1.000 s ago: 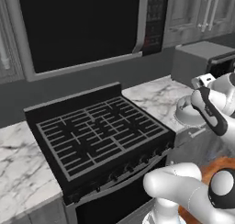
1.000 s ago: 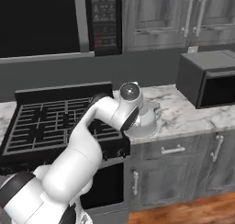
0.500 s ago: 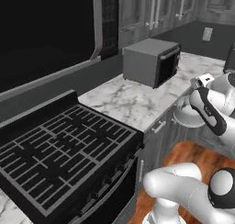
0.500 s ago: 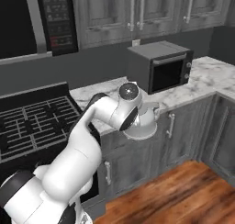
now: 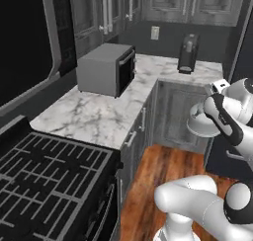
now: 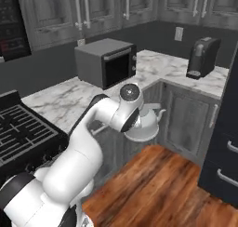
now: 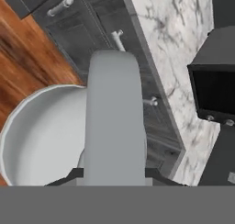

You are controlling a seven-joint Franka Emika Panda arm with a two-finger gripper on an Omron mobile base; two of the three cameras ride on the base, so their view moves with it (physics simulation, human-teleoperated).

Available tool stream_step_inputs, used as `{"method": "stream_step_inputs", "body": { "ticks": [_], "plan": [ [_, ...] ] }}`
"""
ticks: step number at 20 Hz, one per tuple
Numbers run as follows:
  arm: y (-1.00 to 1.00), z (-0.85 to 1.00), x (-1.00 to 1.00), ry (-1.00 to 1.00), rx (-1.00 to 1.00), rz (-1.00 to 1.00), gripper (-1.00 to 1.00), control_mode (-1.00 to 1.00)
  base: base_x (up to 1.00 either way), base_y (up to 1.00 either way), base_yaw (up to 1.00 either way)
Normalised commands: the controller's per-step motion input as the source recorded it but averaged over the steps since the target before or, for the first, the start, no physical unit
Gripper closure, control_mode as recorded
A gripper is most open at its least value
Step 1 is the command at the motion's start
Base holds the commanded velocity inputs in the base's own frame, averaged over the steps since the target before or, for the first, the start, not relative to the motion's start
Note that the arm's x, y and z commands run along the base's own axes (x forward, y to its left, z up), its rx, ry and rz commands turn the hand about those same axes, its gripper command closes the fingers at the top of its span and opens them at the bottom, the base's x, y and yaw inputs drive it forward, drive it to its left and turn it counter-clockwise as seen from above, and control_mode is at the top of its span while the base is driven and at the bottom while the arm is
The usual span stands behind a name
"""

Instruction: The kettle is done boiling. Turn off the stove, then wait for 300 timesteps before moving the kettle to the dining table.

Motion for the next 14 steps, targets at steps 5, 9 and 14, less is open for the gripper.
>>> {"method": "stream_step_inputs", "body": {
  "ticks": [5,9,14],
  "plan": [
    [0.0,0.0,0.0,0.0,0.0,0.0,1.0,1.0,-0.04,-0.05,-0.57],
    [0.0,0.0,0.0,0.0,0.0,0.0,1.0,1.0,-0.06,-0.07,-0.57],
    [0.0,0.0,0.0,0.0,0.0,0.0,1.0,1.0,-0.06,-0.07,-0.56]
  ]
}}
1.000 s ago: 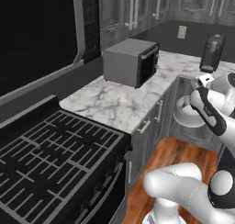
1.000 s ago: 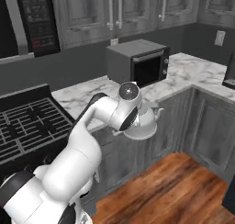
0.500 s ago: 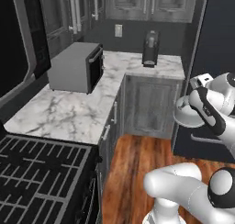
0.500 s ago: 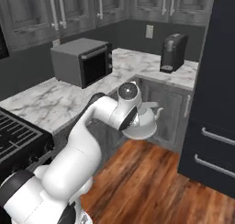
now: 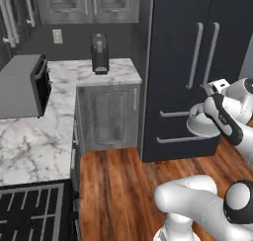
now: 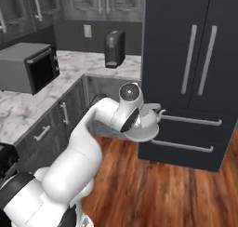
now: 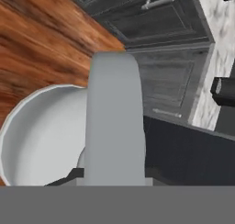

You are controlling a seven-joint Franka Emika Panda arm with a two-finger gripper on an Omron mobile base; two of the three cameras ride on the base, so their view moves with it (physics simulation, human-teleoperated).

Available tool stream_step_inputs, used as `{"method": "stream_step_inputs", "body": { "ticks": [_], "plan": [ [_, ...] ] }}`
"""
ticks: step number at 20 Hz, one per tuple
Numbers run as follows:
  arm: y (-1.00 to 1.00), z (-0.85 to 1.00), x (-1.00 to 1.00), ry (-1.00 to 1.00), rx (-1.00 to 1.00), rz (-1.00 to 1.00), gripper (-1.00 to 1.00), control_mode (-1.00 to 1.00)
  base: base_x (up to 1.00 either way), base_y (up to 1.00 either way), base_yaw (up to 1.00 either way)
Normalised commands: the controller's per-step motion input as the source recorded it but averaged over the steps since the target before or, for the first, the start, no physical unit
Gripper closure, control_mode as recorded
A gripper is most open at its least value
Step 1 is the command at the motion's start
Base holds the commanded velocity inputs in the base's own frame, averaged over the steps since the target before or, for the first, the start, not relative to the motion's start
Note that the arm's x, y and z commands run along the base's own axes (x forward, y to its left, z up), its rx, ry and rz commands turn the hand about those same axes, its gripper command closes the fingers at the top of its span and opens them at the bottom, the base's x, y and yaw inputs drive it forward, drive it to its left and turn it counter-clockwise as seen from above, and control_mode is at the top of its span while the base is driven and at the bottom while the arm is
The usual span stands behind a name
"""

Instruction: The kettle is done boiling. Turn off the stove, then wait for 300 timesteps before moving the kettle to the dining table.

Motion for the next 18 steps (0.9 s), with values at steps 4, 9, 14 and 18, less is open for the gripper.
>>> {"method": "stream_step_inputs", "body": {
  "ticks": [4,9,14,18],
  "plan": [
    [0.0,0.0,0.0,0.0,0.0,0.0,1.0,1.0,-0.04,-0.03,-0.56],
    [0.0,0.0,0.0,0.0,0.0,0.0,1.0,1.0,-0.01,-0.01,-0.55],
    [0.0,0.0,0.0,0.0,0.0,0.0,1.0,1.0,0.0,0.0,-0.54],
    [0.0,0.0,0.0,0.0,0.0,0.0,1.0,1.0,0.0,0.0,-0.52]
  ]
}}
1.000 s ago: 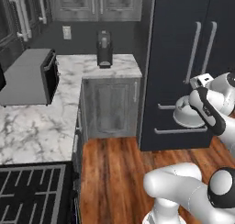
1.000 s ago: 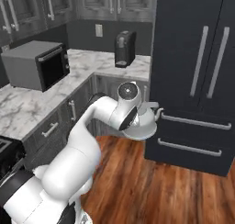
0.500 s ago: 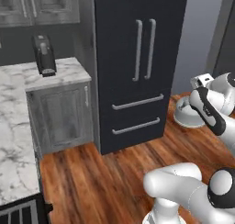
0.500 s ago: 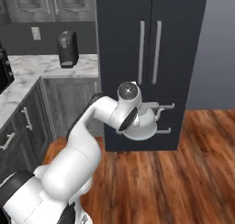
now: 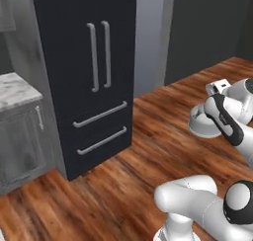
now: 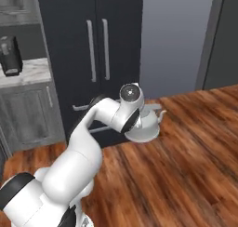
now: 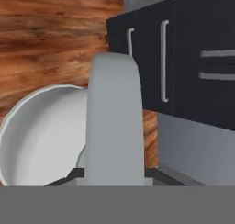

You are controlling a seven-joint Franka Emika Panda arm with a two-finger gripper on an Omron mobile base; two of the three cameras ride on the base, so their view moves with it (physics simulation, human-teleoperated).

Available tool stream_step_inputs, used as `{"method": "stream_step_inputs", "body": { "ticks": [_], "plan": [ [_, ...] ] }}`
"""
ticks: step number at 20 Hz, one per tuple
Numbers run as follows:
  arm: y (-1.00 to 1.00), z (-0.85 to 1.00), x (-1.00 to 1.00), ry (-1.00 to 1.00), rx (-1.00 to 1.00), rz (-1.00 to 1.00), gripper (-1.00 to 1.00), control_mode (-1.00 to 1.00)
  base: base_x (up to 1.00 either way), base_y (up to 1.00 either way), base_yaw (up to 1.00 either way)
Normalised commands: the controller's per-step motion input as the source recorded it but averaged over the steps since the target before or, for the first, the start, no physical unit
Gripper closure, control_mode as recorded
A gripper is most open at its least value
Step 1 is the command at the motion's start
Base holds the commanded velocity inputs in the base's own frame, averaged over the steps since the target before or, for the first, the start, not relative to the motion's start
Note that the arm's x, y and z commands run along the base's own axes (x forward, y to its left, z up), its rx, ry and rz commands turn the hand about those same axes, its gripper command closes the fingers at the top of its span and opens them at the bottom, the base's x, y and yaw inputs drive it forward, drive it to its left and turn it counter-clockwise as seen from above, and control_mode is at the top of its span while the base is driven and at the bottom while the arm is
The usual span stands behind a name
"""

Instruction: The kettle is done boiling. Turn off the stove, then wait for 300 timesteps before moving the kettle to the dining table.

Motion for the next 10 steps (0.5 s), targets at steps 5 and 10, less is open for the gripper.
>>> {"method": "stream_step_inputs", "body": {
  "ticks": [5,10],
  "plan": [
    [0.0,0.0,0.0,0.0,0.0,0.0,1.0,1.0,0.0,0.0,-0.49],
    [0.0,0.0,0.0,0.0,0.0,0.0,1.0,1.0,0.0,0.0,-0.47]
  ]
}}
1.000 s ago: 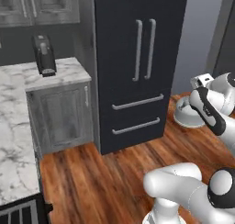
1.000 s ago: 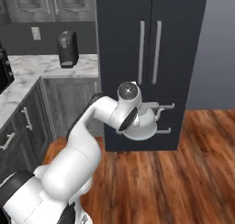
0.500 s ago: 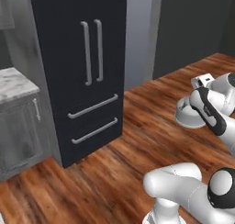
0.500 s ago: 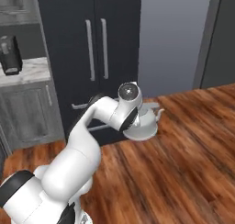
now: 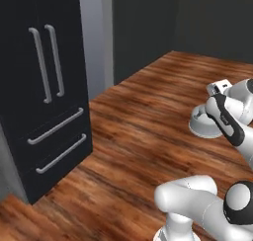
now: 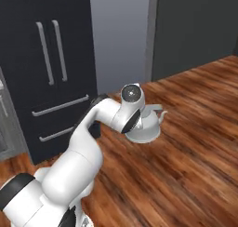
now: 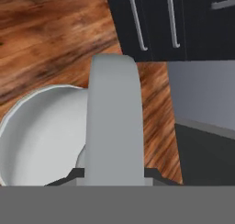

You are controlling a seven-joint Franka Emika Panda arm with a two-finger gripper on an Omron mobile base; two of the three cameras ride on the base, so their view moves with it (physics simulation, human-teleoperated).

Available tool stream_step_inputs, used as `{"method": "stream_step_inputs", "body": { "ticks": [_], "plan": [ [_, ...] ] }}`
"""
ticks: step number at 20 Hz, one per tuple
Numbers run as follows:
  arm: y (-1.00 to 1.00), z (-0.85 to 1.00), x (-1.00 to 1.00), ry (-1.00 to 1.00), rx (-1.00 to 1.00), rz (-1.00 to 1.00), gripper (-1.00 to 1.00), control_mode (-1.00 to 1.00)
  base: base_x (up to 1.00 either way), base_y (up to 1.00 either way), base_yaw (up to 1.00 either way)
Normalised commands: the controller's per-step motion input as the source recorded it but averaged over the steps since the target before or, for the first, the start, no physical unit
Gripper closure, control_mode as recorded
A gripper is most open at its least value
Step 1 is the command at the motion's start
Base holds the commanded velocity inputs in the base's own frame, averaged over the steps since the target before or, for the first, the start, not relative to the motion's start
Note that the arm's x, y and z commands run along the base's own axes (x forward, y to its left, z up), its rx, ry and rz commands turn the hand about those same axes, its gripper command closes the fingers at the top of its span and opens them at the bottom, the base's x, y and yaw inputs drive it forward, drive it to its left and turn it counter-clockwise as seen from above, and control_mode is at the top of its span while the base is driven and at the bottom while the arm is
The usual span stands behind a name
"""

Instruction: The kettle is done boiling. Turn off the stove, then wait for 300 timesteps before moving the kettle to the dining table.

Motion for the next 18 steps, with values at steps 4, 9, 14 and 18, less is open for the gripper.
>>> {"method": "stream_step_inputs", "body": {
  "ticks": [4,9,14,18],
  "plan": [
    [0.0,0.0,0.0,0.0,0.0,0.0,1.0,1.0,0.0,0.0,-0.46],
    [0.0,0.0,0.0,0.0,0.0,0.0,1.0,1.0,0.0,0.0,-0.45],
    [0.0,0.0,0.0,0.0,0.0,0.0,1.0,1.0,0.07,0.0,-0.41],
    [0.0,0.0,0.0,0.0,0.0,0.0,1.0,1.0,0.35,0.01,-0.26]
  ]
}}
